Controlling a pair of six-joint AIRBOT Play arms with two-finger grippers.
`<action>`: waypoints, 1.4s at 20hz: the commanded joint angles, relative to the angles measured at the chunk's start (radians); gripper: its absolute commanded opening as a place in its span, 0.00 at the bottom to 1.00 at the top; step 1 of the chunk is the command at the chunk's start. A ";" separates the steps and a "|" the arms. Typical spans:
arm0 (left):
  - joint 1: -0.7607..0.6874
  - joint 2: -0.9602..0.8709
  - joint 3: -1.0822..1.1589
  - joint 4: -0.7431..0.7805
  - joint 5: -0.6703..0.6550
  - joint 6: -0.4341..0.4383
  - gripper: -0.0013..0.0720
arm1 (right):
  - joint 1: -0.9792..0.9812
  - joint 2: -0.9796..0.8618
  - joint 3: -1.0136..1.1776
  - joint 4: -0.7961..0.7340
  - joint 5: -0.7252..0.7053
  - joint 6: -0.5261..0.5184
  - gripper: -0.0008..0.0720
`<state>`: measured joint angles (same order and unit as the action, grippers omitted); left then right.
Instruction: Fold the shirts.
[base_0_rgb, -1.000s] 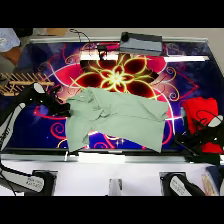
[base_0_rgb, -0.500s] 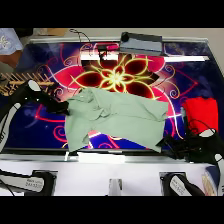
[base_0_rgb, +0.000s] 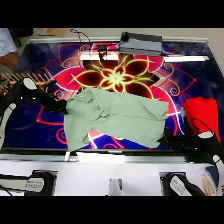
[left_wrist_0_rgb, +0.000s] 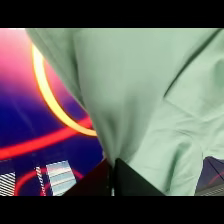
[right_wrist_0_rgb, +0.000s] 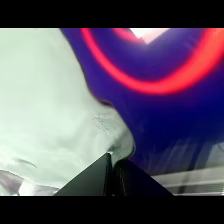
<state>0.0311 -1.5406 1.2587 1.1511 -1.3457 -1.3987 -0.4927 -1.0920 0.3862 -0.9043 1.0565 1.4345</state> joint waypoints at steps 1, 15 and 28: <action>0.000 0.031 0.001 0.000 -0.008 0.000 0.06 | 0.000 0.002 0.012 0.095 0.034 -0.118 0.05; 0.002 0.581 0.895 0.000 0.650 -0.106 0.06 | -0.002 0.173 1.532 0.201 -0.046 -0.185 0.05; 0.000 0.747 0.738 0.151 0.423 -0.106 0.06 | -0.002 0.242 1.604 -0.102 0.278 0.103 0.05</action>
<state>0.0311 -0.7841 2.0003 1.2476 -0.8684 -1.5047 -0.4938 -0.8227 1.9850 -0.9577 1.2018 1.5009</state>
